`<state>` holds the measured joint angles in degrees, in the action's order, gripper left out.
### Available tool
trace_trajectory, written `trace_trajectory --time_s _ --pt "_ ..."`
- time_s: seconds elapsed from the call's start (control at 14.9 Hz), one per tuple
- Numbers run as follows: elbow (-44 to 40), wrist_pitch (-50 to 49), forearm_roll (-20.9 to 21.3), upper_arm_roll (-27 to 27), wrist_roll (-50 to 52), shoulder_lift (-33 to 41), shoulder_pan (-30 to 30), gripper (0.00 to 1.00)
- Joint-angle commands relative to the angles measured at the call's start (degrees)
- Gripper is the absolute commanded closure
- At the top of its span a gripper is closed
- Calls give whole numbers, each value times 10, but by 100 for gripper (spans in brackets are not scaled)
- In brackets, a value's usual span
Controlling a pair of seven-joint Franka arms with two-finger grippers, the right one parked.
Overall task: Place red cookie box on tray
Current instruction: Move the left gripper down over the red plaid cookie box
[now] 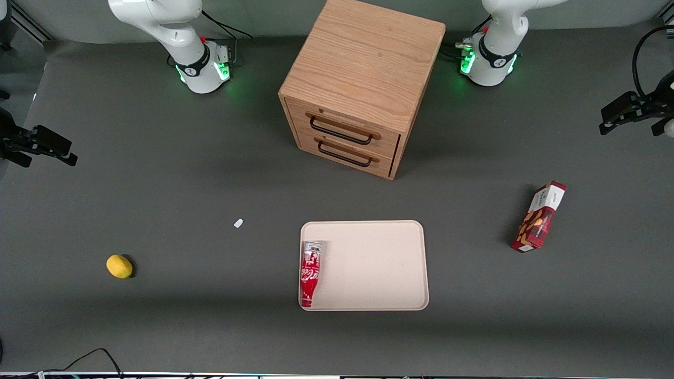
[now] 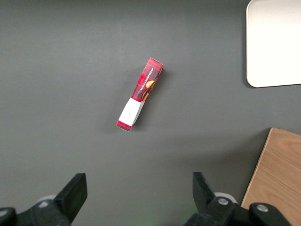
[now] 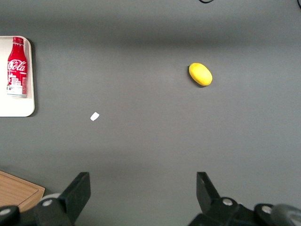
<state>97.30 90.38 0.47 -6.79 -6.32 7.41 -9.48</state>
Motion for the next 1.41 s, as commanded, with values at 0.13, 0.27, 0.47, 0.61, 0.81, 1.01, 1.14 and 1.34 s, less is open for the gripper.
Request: trace_trajectory --time_s 0.13,0.27,0.47,0.61,0.81,1.01,1.14,1.34 --pt "-12 -13 -3 -6 -11 -4 -8 0" --pt "-11 -7 -3 -6 -10 -8 -7 0" --pt "-10 1 -2 -6 -12 -34 -6 0" --pt "1 18 0 -6 -19 -60 -4 0" --pt "38 79 8 -5 -81 -94 -3 0" --pt "126 213 43 -4 -124 -113 -3 0" --pt "170 292 65 -2 -125 -137 -3 0" --pt "214 384 69 0 -125 -177 -2 0"
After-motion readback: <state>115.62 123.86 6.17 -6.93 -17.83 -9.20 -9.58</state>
